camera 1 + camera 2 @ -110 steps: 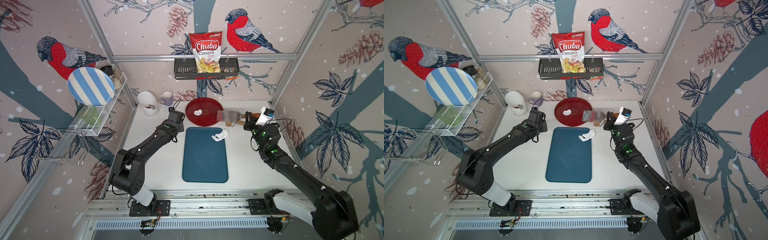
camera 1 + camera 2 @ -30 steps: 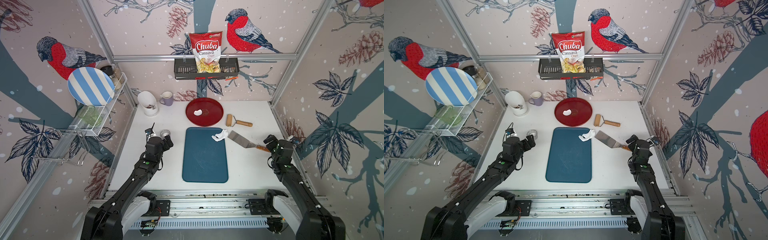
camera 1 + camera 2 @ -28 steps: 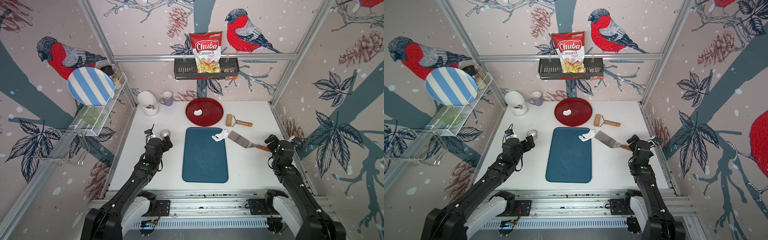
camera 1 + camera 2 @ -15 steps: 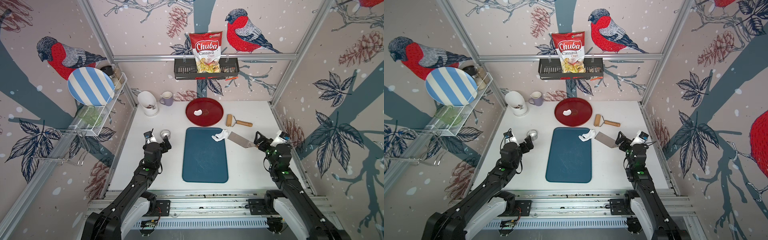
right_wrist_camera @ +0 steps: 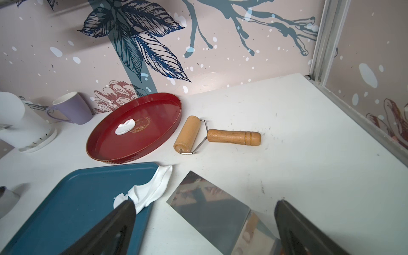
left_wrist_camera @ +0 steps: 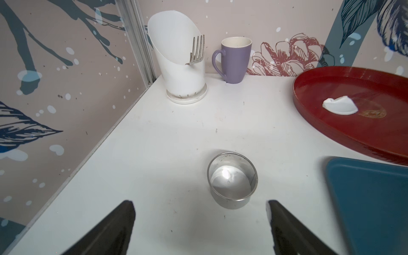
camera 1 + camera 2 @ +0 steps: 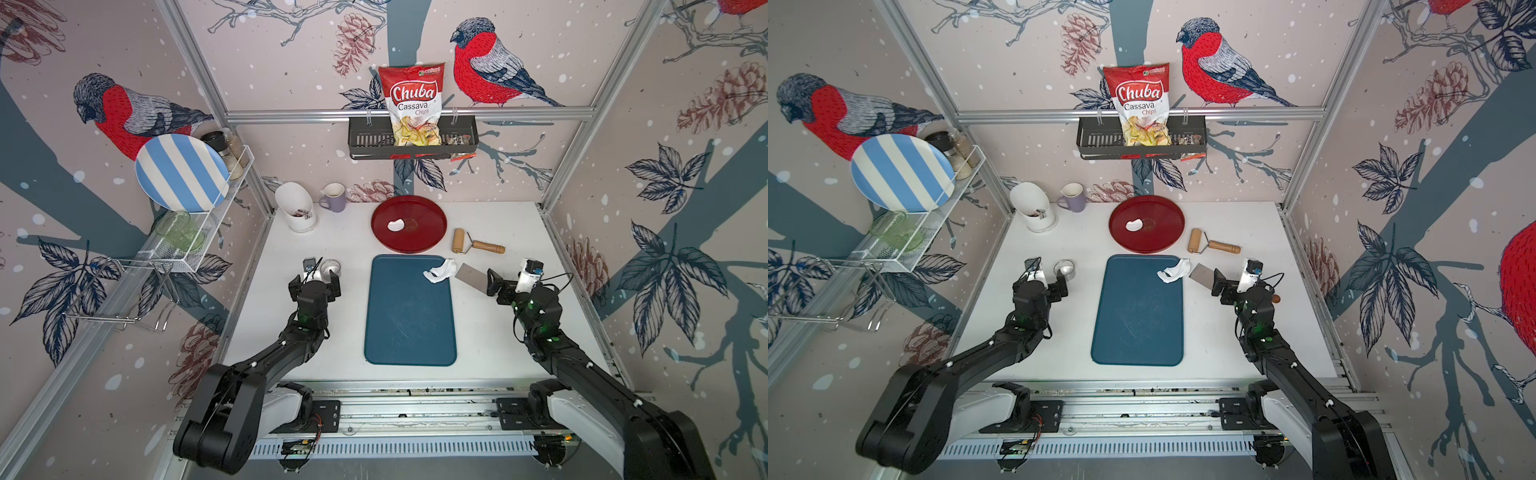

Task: Roll out the dumpling wrappers from the dough
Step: Reset both arms

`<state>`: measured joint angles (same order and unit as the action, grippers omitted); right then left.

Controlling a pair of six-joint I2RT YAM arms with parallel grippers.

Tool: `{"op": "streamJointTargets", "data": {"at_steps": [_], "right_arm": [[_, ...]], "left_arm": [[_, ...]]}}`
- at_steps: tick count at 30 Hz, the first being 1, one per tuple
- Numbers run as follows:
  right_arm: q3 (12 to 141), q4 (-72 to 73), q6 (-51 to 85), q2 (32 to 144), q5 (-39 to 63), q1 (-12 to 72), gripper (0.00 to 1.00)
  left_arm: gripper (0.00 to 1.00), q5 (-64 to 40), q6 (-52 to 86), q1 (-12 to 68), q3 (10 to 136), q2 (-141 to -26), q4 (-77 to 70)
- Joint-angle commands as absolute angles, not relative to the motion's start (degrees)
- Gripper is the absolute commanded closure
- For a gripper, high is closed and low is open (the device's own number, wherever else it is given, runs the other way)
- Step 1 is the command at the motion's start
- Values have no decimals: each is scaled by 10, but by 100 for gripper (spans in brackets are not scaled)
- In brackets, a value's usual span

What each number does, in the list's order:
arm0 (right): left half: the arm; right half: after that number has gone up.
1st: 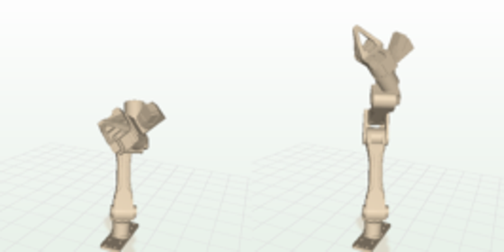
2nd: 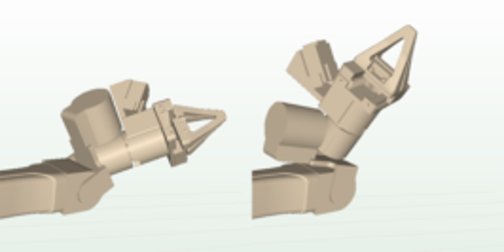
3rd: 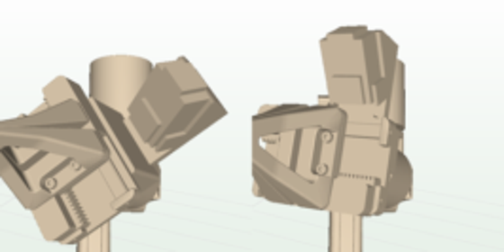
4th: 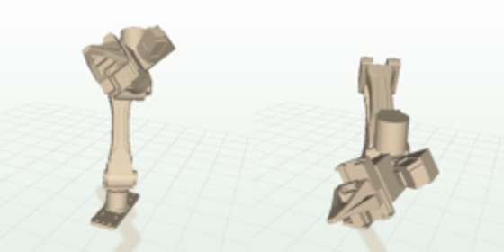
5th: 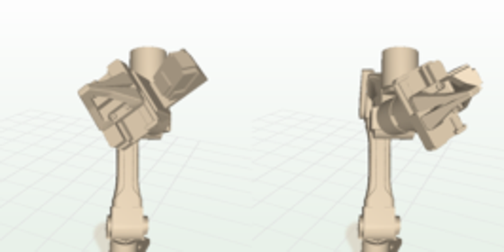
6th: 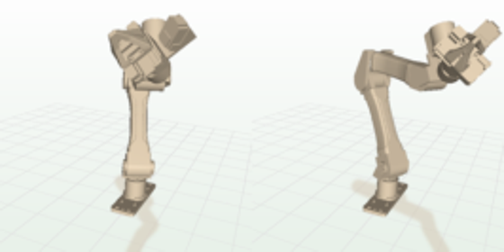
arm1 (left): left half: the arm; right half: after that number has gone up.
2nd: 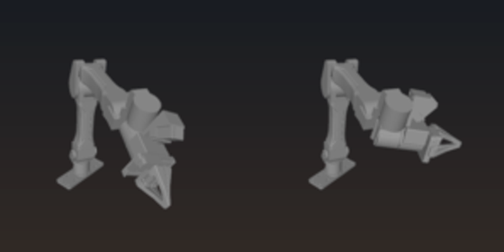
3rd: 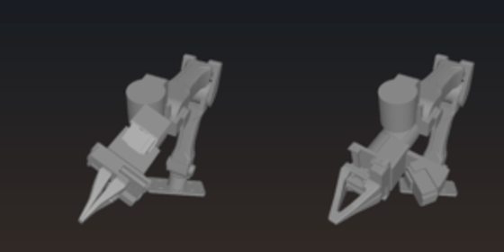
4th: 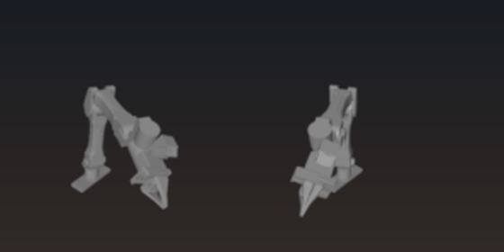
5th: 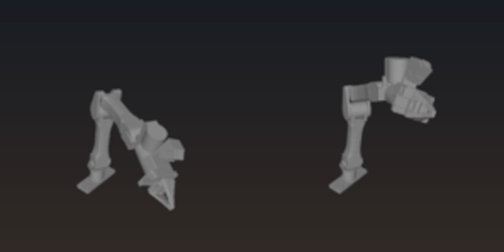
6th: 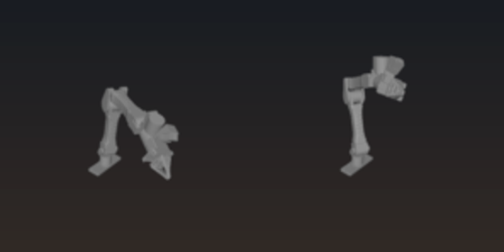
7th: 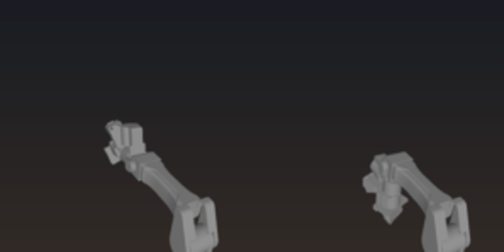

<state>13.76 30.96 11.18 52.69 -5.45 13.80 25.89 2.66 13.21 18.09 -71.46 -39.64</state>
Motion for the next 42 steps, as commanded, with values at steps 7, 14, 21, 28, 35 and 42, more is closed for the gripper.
{"op": "streamJointTargets", "data": {"at_steps": [7,14,21,28,35,42], "right_arm": [[117,409,84,532,-52,92,0],[92,469,81,549,-48,47,0],[72,563,46,610,-53,20,0],[64,783,42,825,-55,2,0],[115,740,41,868,-93,13,0],[130,701,40,864,-97,16,0]], "left_arm": [[5,160,-6,52,188,-867,-626],[4,44,11,6,148,-875,-678],[4,43,10,7,154,-870,-668],[4,42,8,6,153,-870,-674],[3,42,8,7,153,-872,-674],[3,42,8,7,153,-872,-673]]}}
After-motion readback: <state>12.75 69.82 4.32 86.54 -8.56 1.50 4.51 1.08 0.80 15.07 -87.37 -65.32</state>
